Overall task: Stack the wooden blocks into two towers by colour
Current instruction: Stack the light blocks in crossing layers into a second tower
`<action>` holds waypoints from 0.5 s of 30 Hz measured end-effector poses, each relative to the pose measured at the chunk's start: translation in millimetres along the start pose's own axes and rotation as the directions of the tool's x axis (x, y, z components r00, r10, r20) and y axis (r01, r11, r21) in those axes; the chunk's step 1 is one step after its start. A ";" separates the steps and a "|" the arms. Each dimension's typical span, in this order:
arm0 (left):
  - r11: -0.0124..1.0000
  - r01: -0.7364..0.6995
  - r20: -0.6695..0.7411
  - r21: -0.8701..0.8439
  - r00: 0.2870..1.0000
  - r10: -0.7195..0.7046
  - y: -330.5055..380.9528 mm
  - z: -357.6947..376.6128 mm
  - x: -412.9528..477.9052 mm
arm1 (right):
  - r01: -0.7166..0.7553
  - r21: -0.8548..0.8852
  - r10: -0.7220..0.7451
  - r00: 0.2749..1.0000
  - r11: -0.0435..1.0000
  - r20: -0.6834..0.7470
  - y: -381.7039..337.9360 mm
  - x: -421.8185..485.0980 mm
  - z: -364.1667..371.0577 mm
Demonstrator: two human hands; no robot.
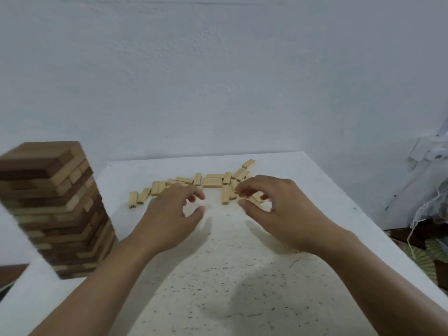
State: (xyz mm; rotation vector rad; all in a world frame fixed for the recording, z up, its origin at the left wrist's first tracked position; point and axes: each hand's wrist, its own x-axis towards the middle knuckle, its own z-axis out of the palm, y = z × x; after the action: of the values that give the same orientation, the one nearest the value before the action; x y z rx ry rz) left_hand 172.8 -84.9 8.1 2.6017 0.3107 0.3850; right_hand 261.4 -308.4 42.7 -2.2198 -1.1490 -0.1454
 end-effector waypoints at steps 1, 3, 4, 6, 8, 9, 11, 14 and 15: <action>0.997 0.038 0.001 0.069 0.999 -0.038 -9.0 2.2 -0.7 | -0.005 -0.029 0.006 0.999 1.000 0.037 -4.7 5.6 9.9; 0.970 0.120 0.011 0.213 0.992 -0.125 -24.4 6.3 -2.7 | -0.017 -0.061 0.024 0.993 0.998 0.112 -14.6 17.2 31.3; 0.954 0.145 0.011 0.261 0.988 -0.154 -30.5 9.1 -3.3 | -0.026 -0.070 0.036 0.989 0.997 0.142 -18.9 22.4 41.5; 0.936 0.142 0.018 0.321 0.988 -0.156 -38.2 13.8 -4.4 | -0.029 -0.098 0.048 0.980 0.995 0.191 -24.6 31.5 60.1; 0.934 0.124 0.038 0.336 0.989 -0.145 -43.0 15.4 -5.3 | -0.025 -0.132 0.055 0.973 0.991 0.225 -28.2 41.3 77.2; 0.935 0.116 0.049 0.336 0.989 -0.140 -42.2 16.6 -4.8 | -0.026 -0.142 0.059 0.971 0.989 0.231 -28.0 45.4 83.5; 0.934 0.119 0.042 0.338 0.989 -0.141 -43.0 18.9 -5.4 | -0.013 -0.166 0.052 0.971 0.986 0.234 -27.4 56.2 98.0; 0.934 0.122 -0.037 0.336 0.993 -0.116 -45.8 21.7 -10.0 | 0.013 -0.214 0.041 0.968 0.977 0.246 -25.4 68.2 113.5; 0.939 0.106 -0.056 0.327 0.994 -0.092 -46.4 20.6 -12.9 | 0.025 -0.239 0.039 0.966 0.971 0.257 -24.5 69.7 116.8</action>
State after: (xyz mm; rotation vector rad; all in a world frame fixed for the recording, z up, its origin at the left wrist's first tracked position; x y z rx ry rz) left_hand 160.5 -57.9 -35.0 2.8916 0.5613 0.3765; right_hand 264.4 -182.0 -13.2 -2.5142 -1.3223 0.0127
